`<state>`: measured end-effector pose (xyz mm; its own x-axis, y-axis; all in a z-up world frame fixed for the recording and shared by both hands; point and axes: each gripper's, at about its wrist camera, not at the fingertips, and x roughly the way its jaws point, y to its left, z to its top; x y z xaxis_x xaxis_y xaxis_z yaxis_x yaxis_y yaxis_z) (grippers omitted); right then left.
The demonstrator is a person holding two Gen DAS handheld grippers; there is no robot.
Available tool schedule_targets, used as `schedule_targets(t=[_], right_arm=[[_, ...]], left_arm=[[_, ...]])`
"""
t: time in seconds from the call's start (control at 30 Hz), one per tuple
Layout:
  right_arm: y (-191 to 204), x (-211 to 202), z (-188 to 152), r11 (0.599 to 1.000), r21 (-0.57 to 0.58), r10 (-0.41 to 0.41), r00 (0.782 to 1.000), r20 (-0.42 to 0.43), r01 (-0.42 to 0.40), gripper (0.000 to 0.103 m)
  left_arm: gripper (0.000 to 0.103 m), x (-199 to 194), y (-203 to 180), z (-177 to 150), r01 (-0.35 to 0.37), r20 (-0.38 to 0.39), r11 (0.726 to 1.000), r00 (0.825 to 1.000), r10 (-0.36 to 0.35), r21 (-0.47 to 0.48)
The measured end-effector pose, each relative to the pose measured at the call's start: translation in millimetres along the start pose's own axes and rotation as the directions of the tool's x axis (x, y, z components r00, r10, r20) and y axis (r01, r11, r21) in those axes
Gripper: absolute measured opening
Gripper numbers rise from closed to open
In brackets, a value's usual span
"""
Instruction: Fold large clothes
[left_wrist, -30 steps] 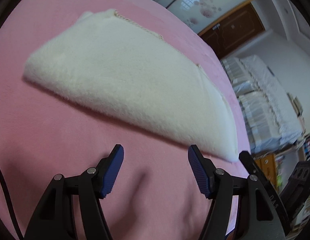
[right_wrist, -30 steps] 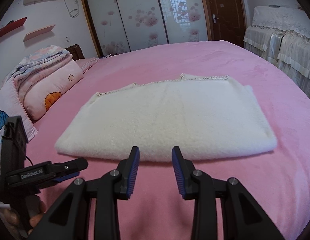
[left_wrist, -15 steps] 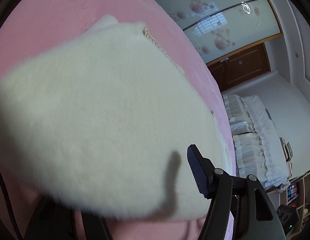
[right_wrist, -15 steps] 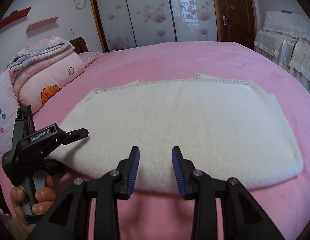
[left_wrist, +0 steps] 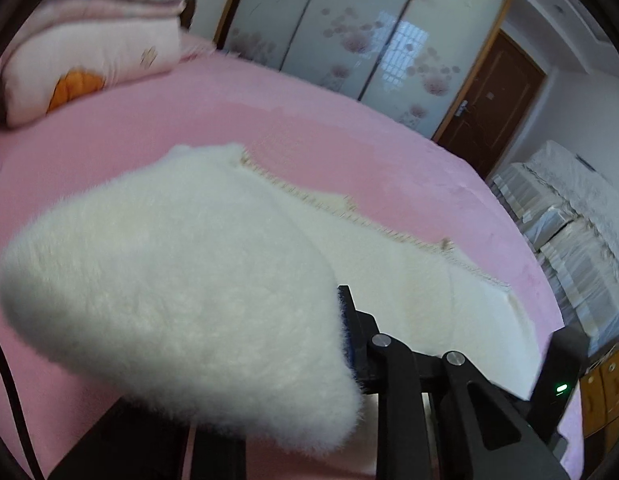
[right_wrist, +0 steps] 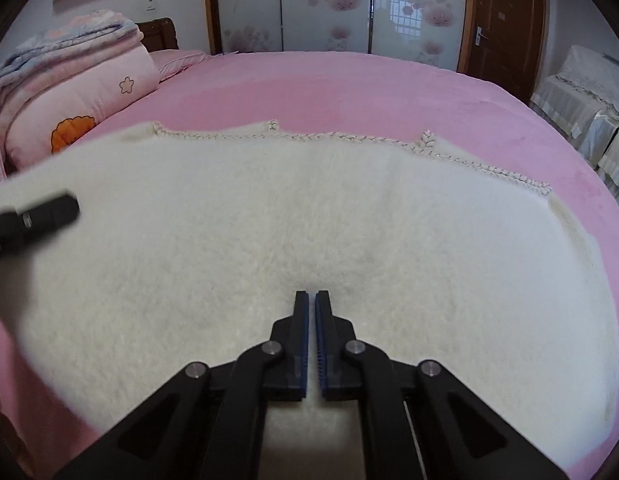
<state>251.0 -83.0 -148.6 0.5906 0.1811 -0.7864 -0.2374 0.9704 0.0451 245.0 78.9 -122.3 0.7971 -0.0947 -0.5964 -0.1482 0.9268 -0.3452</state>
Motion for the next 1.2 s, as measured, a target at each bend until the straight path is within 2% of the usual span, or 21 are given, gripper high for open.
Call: schedule_targets(t=[0.1, 0.17, 0.23, 0.3, 0.33, 0.43, 0.5, 0.6, 0.63, 0.7, 0.73, 0.77, 0.8, 0.83, 0.87, 0.9, 0.97, 1.03, 1.13, 1.2], right_arm=[[-22, 0, -3, 0.990, 0.099, 0.102, 0.995, 0.011, -0.102, 0.004], [-36, 0, -5, 0.968, 0.178, 0.171, 0.985, 0.031, -0.174, 0.004], [-53, -2, -8, 0.929, 0.266, 0.251, 0.967, 0.054, -0.256, 0.003], [-76, -17, -14, 0.863, 0.370, 0.337, 0.938, 0.087, -0.344, 0.003], [-90, -28, -19, 0.840, 0.409, 0.342, 0.933, 0.111, -0.357, 0.003], [-136, -71, -45, 0.833, 0.481, 0.225, 0.962, 0.153, -0.271, 0.003], [-167, -96, -68, 0.838, 0.520, 0.109, 0.984, 0.139, -0.166, 0.003], [-205, -117, -98, 0.824, 0.565, -0.005, 0.996, 0.084, -0.043, 0.003], [-215, -121, -107, 0.816, 0.578, -0.024, 0.998, 0.065, -0.018, 0.003], [-231, -127, -119, 0.801, 0.598, -0.046, 0.998, 0.032, 0.018, 0.003], [-235, -130, -123, 0.796, 0.604, -0.060, 0.998, 0.018, 0.037, 0.004], [-239, -134, -126, 0.792, 0.609, -0.074, 0.997, 0.008, 0.054, 0.005], [-241, -136, -127, 0.790, 0.611, -0.070, 0.998, 0.008, 0.050, 0.006], [-243, -138, -127, 0.787, 0.616, -0.057, 0.998, 0.011, 0.038, 0.007], [-244, -141, -127, 0.783, 0.621, -0.047, 0.999, 0.016, 0.027, 0.008], [-243, -143, -125, 0.783, 0.621, -0.042, 0.999, 0.025, 0.018, 0.010], [-249, -154, -125, 0.793, 0.610, -0.050, 0.998, 0.045, 0.012, 0.020], [-247, -165, -118, 0.805, 0.593, -0.056, 0.995, 0.078, -0.001, 0.032], [-247, -183, -101, 0.830, 0.556, -0.054, 0.988, 0.142, -0.034, 0.044], [-247, -187, -87, 0.852, 0.521, -0.054, 0.985, 0.165, -0.040, 0.051]], left_arm=[[0.020, -16, -37, 13, 0.030, 0.044, 0.994, 0.998, -0.035, 0.104], [0.020, -22, -71, 15, 0.058, 0.060, 0.983, 0.996, -0.070, 0.174], [0.020, -27, -102, 15, 0.085, 0.067, 0.968, 0.992, -0.104, 0.236], [0.020, -31, -140, 10, 0.100, 0.081, 0.943, 0.988, -0.132, 0.318], [0.020, -36, -155, 8, 0.105, 0.087, 0.933, 0.986, -0.143, 0.346], [0.020, -34, -206, -4, 0.140, 0.075, 0.898, 0.979, -0.188, 0.418], [0.020, -21, -240, -22, 0.165, 0.043, 0.870, 0.977, -0.208, 0.465], [0.020, 11, -278, -60, 0.202, -0.055, 0.827, 0.977, -0.204, 0.524], [0.020, 24, -288, -75, 0.214, -0.101, 0.810, 0.977, -0.189, 0.547], [0.022, 57, -303, -111, 0.201, -0.207, 0.766, 0.974, -0.090, 0.611], [0.024, 67, -308, -130, 0.165, -0.199, 0.732, 0.979, -0.041, 0.661], [0.025, 65, -314, -146, 0.105, -0.126, 0.675, 0.992, -0.018, 0.730], [0.037, 60, -320, -157, 0.056, -0.068, 0.625, 0.998, -0.003, 0.779], [0.055, 54, -325, -163, 0.055, -0.064, 0.585, 0.998, -0.005, 0.809], [0.061, 47, -326, -163, 0.095, -0.096, 0.575, 0.995, -0.030, 0.813], [0.062, 38, -326, -159, 0.141, -0.129, 0.578, 0.990, -0.062, 0.804], [0.062, 13, -317, -147, 0.222, -0.183, 0.586, 0.975, -0.125, 0.779], [0.063, -12, -307, -133, 0.250, -0.185, 0.606, 0.968, -0.169, 0.755], [0.078, -48, -269, -101, 0.246, -0.142, 0.686, 0.968, -0.206, 0.684], [0.079, -59, -244, -77, 0.214, -0.104, 0.756, 0.976, -0.192, 0.619]])
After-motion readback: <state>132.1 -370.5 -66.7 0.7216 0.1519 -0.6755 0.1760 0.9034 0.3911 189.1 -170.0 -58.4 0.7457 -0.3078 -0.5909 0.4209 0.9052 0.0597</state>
